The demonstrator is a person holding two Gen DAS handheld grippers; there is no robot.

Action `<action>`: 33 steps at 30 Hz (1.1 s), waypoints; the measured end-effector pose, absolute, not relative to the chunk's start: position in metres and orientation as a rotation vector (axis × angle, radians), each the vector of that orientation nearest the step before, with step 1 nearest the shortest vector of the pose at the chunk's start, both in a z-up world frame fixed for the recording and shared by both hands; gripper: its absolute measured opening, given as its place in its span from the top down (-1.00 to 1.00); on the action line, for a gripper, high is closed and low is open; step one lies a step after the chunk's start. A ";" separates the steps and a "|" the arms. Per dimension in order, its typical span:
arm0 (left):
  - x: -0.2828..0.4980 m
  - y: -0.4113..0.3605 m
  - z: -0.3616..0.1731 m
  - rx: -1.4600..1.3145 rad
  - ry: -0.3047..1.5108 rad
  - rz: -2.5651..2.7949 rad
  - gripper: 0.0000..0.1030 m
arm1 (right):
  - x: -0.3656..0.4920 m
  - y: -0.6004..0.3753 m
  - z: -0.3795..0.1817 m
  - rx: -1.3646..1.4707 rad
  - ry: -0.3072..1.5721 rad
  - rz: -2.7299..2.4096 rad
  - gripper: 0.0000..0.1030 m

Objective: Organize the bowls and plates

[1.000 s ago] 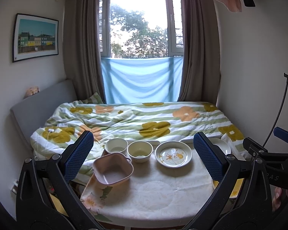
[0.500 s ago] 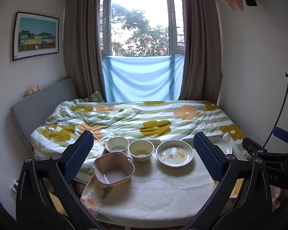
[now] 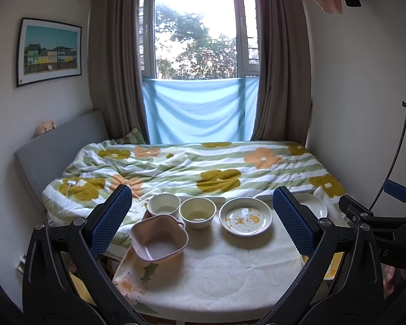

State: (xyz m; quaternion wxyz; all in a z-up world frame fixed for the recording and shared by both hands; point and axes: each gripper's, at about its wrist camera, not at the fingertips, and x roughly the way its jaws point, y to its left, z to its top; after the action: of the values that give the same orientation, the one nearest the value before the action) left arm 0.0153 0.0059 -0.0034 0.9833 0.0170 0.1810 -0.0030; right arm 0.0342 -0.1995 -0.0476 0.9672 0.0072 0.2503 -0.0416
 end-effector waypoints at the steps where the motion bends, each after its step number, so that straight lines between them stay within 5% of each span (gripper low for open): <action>1: 0.016 0.004 -0.003 0.033 0.365 -0.006 -0.99 | 0.034 -0.199 -0.047 0.015 0.506 -0.084 -0.99; 33: 0.035 -0.003 -0.004 0.077 0.413 -0.009 -0.99 | 0.040 -0.199 -0.047 0.024 0.553 -0.071 -0.99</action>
State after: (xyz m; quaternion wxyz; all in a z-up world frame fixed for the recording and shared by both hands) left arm 0.0348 -0.0034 -0.0044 0.9780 0.0384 0.2049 -0.0044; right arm 0.0401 -0.1994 -0.0467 0.9613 0.0121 0.2730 -0.0350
